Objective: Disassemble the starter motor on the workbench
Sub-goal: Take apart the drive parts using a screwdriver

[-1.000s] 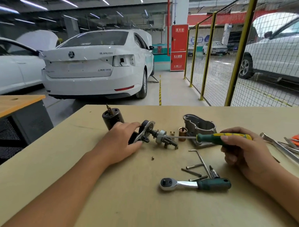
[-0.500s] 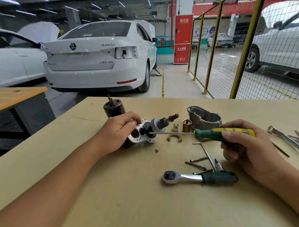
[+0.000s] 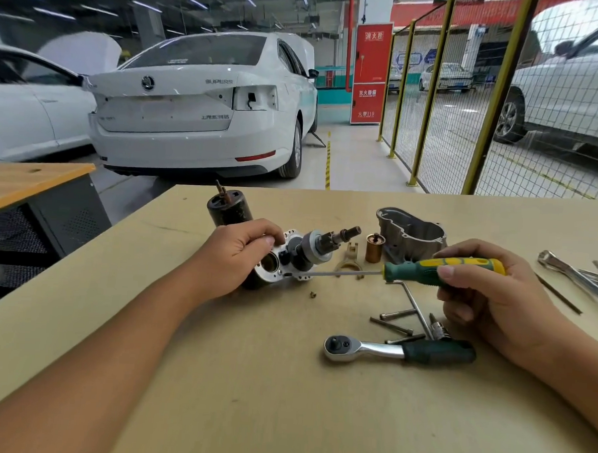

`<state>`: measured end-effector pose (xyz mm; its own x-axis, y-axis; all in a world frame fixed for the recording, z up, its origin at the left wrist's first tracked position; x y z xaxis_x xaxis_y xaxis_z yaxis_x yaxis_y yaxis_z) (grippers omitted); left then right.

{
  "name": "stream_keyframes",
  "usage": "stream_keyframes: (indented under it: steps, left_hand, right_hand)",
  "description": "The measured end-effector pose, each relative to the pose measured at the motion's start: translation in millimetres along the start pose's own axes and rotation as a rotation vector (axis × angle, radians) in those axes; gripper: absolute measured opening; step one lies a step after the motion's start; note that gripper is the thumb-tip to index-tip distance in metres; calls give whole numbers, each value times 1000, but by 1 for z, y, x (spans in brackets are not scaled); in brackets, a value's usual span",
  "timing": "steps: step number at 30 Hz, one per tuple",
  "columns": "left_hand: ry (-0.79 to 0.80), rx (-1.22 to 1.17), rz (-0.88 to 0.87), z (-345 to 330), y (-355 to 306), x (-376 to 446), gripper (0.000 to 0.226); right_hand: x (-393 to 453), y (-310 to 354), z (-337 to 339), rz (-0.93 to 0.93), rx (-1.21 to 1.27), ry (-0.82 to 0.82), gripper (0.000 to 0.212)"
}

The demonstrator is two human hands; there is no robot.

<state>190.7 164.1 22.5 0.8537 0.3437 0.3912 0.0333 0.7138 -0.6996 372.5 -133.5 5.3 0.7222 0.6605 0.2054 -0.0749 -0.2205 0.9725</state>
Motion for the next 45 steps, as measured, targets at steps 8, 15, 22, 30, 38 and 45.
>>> stream_keyframes:
  steps: [8,15,22,30,38,45]
  left_hand:
    - [233,77,-39,4,-6,2,29]
    - [314,176,34,8,-12,-3,31]
    - [236,391,69,-7,-20,-5,31]
    - [273,145,149,-2,-21,-5,31]
    - [284,24,140,0,-18,-5,27]
    - [281,-8,149,-1,-18,-5,28]
  right_hand:
    - [2,-2,2,3,38,-16,46]
    - [3,-5,3,-20,45,-36,45]
    - [2,-4,3,-11,53,-18,42]
    - [2,-2,0,-5,92,5,22]
    - [0,-1,-4,-15,64,45,26]
    - [2,-3,-3,-23,98,31,33]
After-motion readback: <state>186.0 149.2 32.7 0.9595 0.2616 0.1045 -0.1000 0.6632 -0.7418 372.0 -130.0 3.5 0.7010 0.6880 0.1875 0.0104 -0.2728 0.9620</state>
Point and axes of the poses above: each hand's wrist, its own x-axis towards the middle knuckle, its own z-axis out of the back of the hand, y = z × x, the point moved 3 cm from there along x, towards the middle knuckle, and after that the axes turned 1 degree about -x, right-handed, at the moved point
